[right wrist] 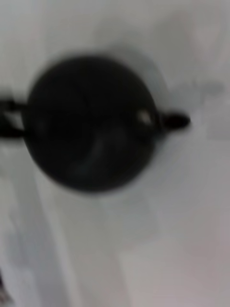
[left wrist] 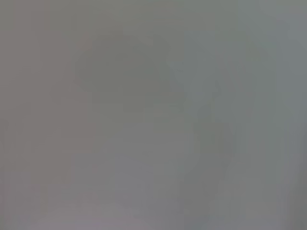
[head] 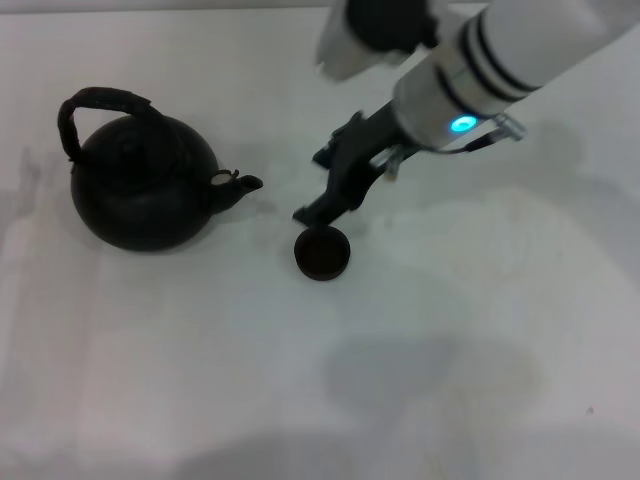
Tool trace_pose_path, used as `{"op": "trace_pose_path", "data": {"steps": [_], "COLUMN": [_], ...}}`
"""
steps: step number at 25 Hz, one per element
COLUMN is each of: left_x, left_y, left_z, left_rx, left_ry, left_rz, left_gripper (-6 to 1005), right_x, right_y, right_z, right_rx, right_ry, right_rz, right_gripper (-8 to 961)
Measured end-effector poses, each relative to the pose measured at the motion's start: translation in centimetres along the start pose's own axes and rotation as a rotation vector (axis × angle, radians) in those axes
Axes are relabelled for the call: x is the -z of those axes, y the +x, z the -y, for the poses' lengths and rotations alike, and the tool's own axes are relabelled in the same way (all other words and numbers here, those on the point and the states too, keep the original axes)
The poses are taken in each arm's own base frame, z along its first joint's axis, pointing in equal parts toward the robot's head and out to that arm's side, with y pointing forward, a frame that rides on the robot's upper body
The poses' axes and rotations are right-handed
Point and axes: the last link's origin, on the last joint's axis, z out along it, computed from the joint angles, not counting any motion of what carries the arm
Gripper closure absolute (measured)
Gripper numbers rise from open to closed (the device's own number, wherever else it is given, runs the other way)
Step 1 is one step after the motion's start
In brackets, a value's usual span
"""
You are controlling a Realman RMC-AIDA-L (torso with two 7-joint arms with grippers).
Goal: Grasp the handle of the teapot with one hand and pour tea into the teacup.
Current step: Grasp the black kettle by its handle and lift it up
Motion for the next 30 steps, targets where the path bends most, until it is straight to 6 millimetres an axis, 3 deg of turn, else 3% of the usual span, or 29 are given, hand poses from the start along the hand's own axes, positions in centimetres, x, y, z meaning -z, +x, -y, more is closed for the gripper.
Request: {"op": "trace_pose_path", "data": {"steps": [2, 7, 11, 12, 14, 21, 26, 30], "left_x": [0.1, 0.2, 0.2, 0.2, 0.2, 0.3, 0.8, 1.3], "left_y": [0.0, 0.0, -0.1, -0.1, -0.1, 0.1, 0.0, -0.2], "left_z": [0.2, 0.3, 0.3, 0.3, 0.3, 0.8, 1.1, 1.3], "left_rx": [-0.005, -0.006, -0.008, -0.01, -0.012, -0.042, -0.051, -0.055], "left_ry": [0.003, 0.006, 0.008, 0.008, 0.009, 0.004, 0.007, 0.011], "left_rz": [0.0, 0.002, 0.008, 0.008, 0.009, 0.008, 0.016, 0.027], "left_gripper": [361, 362, 361, 361, 361, 360, 360, 360], "right_x": [1.2, 2.8, 3.9, 4.3, 4.5, 6.4, 7.0, 6.9], "right_y": [1.2, 3.6, 6.7, 8.2, 8.9, 15.2, 17.4, 16.8], "right_z": [1.9, 4.3, 6.6, 7.6, 8.0, 10.3, 10.9, 10.9], "right_rx": [-0.123, -0.278, -0.43, -0.516, -0.563, -0.929, -0.954, -0.76], "right_ry": [0.041, 0.133, 0.274, 0.355, 0.387, 0.655, 0.81, 1.013], "right_rz": [0.082, 0.195, 0.318, 0.389, 0.424, 0.636, 0.619, 0.552], "right_gripper": [76, 75, 75, 75, 75, 81, 79, 80]}}
